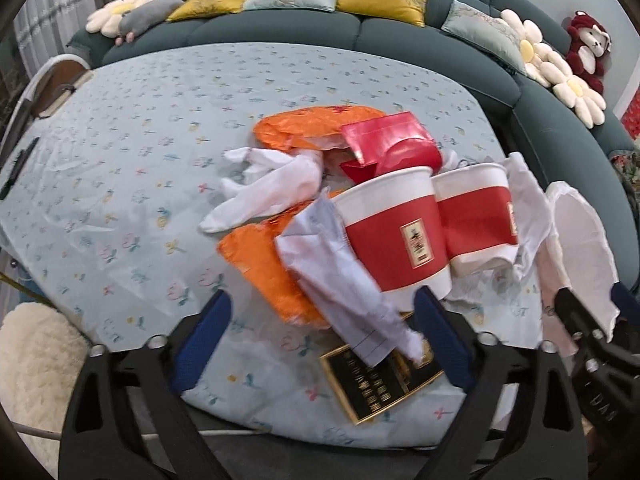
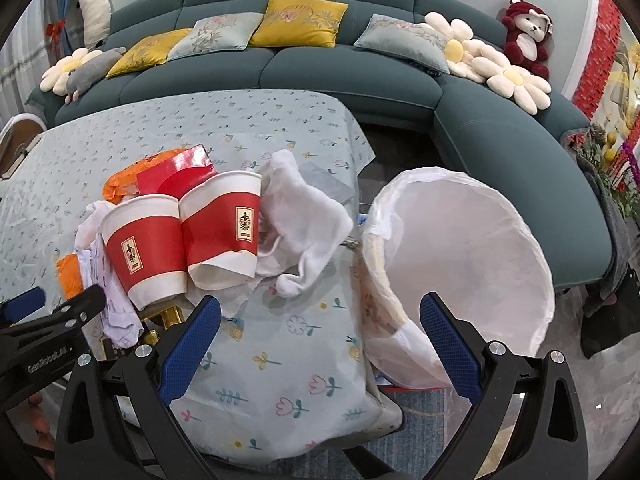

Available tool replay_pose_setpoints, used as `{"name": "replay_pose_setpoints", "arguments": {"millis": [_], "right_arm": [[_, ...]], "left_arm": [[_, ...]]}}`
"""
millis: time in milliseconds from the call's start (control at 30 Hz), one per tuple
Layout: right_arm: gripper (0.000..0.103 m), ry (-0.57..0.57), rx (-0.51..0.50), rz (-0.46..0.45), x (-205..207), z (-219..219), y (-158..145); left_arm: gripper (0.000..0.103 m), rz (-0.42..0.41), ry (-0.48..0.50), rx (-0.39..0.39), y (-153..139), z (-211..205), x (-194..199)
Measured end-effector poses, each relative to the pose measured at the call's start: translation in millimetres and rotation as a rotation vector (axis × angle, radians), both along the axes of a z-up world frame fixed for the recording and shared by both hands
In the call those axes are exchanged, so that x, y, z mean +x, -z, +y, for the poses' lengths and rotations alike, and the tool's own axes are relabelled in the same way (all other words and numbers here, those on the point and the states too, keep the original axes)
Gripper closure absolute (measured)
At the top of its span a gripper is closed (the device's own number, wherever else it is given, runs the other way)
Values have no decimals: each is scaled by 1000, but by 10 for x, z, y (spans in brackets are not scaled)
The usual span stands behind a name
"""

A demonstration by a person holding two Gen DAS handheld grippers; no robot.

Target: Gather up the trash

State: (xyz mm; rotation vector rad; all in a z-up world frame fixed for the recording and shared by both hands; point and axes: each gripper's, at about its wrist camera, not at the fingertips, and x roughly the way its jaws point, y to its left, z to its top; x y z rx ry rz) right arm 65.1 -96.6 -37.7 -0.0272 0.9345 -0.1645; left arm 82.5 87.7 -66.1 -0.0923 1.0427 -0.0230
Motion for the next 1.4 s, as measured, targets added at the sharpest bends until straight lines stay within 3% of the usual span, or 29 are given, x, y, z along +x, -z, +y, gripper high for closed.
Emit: {"name": "replay_pose_setpoints", "arguments": {"millis": [133, 300, 367, 533, 767, 1033, 1133, 1233, 1300, 1400], "right_arm": [[8, -5, 2, 1, 87, 7, 33], [8, -8, 4, -4, 249, -58, 71], [9, -13, -4, -11, 331, -90, 73], [10, -25, -10, -21, 496, -179, 71], [14, 6, 57, -26, 672, -379, 81], [24, -18, 65, -7, 936, -424, 186], [32, -37, 85, 20, 1008, -408, 265], [48, -61, 110, 52, 1035, -373, 347], [68, -78, 126, 63, 1009, -343, 383], [87, -88, 129, 63, 942, -299, 381]], "left_arm": [[42, 17, 20, -28, 27, -43, 84], [78, 32, 34, -38, 46, -69, 137], [84, 30, 38, -37, 33, -65, 155], [87, 7, 21, -32, -49, -20, 168], [87, -25, 14, -38, -180, 35, 186], [87, -22, 24, -55, -195, -25, 218], [87, 1, 25, -57, -147, -38, 211], [87, 16, 23, -57, -102, -25, 178], [87, 22, 24, -57, -88, -15, 152], [87, 18, 28, -60, -99, -6, 112]]}}
